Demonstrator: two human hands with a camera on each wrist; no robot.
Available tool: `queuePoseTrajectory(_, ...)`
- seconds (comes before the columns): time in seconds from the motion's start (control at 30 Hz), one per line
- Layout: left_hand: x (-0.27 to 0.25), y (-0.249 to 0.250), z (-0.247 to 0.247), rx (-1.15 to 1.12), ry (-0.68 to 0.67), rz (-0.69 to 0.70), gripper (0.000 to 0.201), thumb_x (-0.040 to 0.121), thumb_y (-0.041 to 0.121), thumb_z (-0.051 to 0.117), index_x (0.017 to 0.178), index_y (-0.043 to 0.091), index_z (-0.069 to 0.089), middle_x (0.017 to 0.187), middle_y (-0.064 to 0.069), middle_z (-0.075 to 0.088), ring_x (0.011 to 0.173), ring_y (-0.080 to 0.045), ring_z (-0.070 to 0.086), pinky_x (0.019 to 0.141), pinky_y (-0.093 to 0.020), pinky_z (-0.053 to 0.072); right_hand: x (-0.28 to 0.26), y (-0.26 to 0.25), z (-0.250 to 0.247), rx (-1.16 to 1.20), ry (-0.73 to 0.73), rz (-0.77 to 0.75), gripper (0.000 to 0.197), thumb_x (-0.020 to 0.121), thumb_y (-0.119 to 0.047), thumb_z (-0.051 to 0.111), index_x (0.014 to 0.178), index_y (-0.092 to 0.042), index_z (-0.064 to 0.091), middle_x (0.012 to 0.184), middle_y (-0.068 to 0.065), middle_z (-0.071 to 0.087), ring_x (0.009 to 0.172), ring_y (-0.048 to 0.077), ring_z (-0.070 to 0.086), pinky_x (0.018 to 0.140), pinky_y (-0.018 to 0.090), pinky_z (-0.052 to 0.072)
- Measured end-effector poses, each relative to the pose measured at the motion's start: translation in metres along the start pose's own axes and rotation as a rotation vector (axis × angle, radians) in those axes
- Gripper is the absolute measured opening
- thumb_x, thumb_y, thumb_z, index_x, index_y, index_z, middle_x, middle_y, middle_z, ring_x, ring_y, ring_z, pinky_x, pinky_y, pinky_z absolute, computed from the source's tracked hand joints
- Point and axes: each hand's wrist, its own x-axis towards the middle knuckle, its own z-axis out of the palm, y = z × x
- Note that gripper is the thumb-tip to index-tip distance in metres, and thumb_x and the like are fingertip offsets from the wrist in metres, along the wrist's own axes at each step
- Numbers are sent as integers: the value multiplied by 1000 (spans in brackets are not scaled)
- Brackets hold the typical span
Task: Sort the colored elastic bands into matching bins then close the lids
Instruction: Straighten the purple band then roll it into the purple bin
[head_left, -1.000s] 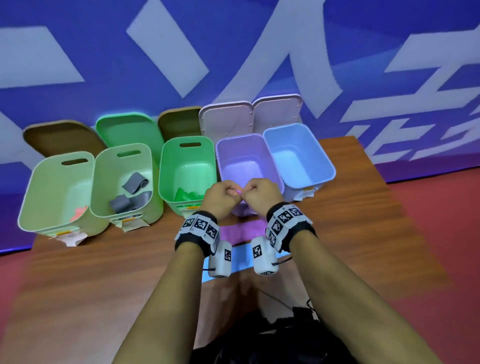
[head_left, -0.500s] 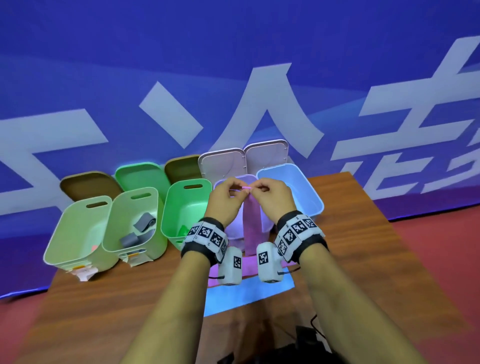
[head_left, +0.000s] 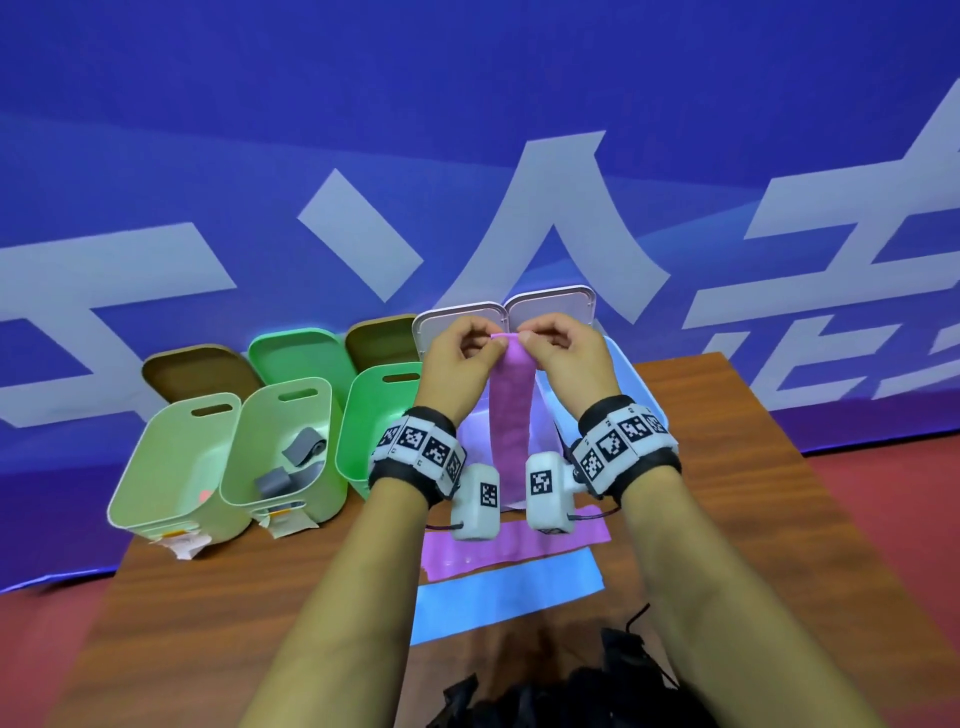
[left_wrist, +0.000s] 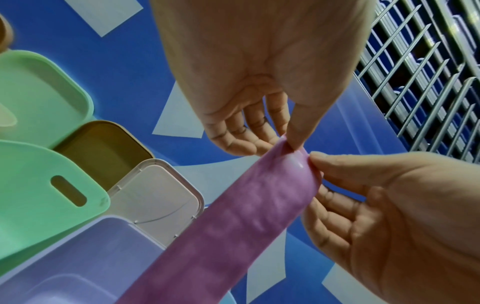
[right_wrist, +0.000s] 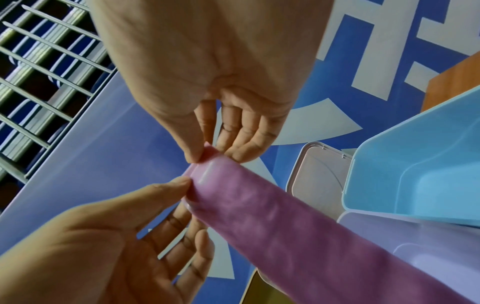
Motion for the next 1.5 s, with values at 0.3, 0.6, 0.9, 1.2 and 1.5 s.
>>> queuePoseTrajectory(0.3,47,31,-14,136,-187,-117,15,85,9,65,77,22,60,76,-4,62,66,-13,54,62,-22,45,37,-22,-1,-107,-57,1,14,83,-8,69,74,-20,70,71,-2,69,65,10,61,70,33,55)
queuePoseTrajectory(0.6,56,25,-12,82,-177,-396,21,80,0,58,68,18,55,49,2,43,45,-12,37,54,-21,36,57,-30,6,-214,-241,184,16,84,-1,66,73,-12,69,54,-1,55,48,12,47,52,23,45)
queuePoseTrajectory(0.9,33,7,14,-71,-16,-298,21,84,2,62,73,20,60,78,3,62,75,-16,55,59,-21,41,30,-2,3,142,-52,250,18,87,4,63,76,-10,67,68,4,61,58,11,54,54,18,47)
queuePoseTrajectory(1.2,12,-16,1,-41,-137,-278,19,86,8,67,78,25,64,78,4,65,73,-11,59,67,-22,46,17,14,-11,6,-206,183,14,83,0,69,78,-12,70,76,8,65,72,17,55,68,28,50)
queuePoseTrajectory(1.5,5,-29,3,35,-190,-252,17,97,28,60,85,18,67,75,3,61,68,-9,53,64,-19,45,10,26,-6,99,-157,168,8,85,2,70,93,-1,71,76,5,68,72,13,63,74,23,55)
